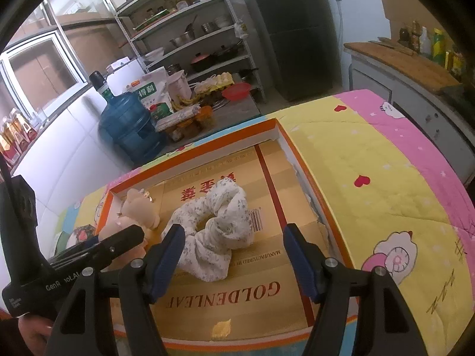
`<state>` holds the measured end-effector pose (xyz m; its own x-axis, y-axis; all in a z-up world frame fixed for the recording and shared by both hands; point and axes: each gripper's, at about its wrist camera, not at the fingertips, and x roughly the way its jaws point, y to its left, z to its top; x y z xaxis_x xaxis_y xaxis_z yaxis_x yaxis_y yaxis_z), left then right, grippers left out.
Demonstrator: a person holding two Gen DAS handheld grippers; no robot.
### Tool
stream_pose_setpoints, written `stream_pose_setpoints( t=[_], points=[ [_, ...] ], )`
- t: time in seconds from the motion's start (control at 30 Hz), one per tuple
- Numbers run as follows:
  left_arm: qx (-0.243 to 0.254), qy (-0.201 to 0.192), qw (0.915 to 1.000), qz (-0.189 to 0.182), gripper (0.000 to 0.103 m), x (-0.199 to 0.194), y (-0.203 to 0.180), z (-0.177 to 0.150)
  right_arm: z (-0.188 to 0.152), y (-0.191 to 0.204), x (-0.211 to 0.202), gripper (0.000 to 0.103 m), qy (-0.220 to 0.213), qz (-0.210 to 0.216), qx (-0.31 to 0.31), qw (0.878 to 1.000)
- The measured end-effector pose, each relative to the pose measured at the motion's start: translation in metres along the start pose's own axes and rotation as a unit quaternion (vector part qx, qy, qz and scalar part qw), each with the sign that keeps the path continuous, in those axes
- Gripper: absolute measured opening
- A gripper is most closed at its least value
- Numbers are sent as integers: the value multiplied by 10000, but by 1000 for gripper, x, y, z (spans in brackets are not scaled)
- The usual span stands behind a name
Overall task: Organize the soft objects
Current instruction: 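Open both tools to drop the bunny and scrunchie into the box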
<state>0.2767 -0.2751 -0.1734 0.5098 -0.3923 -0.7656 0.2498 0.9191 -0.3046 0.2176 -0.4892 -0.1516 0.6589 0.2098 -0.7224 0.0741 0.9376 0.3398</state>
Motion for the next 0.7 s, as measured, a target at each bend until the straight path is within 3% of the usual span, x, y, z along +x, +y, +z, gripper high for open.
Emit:
stream_pose_setpoints(
  t=[0.7],
  points=[
    [325, -519, 9981, -119, 75, -95, 1, -10, -18, 47, -71, 69, -409, -107, -116, 9990]
  ],
)
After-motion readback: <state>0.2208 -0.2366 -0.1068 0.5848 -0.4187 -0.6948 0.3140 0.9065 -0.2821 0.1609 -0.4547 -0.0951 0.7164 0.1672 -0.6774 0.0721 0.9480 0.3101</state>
